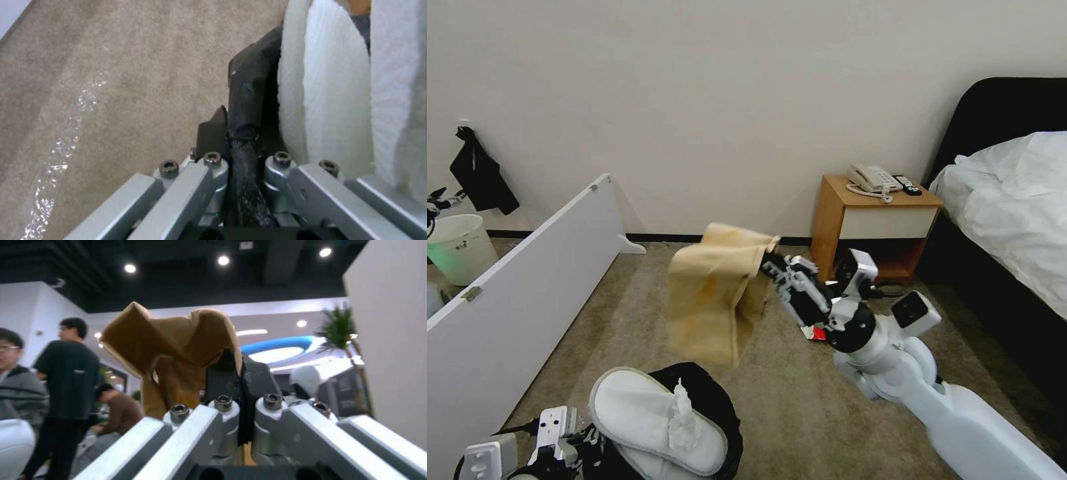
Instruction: Pick up the trash bin, then pick up the garbage from the floor and place it into the trash bin.
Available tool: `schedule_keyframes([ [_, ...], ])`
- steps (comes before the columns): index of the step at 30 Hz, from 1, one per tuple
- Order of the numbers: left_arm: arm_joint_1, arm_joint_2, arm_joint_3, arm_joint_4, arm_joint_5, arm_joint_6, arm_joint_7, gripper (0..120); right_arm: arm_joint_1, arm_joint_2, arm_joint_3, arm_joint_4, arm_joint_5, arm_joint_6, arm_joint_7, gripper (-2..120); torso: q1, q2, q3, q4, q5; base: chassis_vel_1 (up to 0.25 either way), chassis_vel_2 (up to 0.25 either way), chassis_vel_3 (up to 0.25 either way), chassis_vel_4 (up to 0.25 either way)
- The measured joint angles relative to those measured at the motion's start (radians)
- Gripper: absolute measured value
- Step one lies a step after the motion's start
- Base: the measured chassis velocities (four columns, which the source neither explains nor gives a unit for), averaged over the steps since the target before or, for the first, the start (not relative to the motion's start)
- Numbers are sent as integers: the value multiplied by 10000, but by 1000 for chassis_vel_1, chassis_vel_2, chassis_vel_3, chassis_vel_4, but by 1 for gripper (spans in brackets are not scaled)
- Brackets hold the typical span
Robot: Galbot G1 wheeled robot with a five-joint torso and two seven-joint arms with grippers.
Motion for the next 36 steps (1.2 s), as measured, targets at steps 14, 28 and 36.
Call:
schedule_keyframes([
  [14,-112,48,-54,0,-180,0,-32,4,291,415,-1207,-1093,-511,137,-763,0,0,0,0,-1,1,0,0,0,0],
  [28,-28,82,-115,0,-371,0,-89,4,-58,830,-1783,-2080,-1358,320,-1254,0,0,0,0,-1,2,0,0,0,0],
  [36,49,81,-175,0,-441,0,-128,4,-294,994,-2186,-2607,-2039,436,-1336,0,0,1,0,-2,1,0,0,0,0],
])
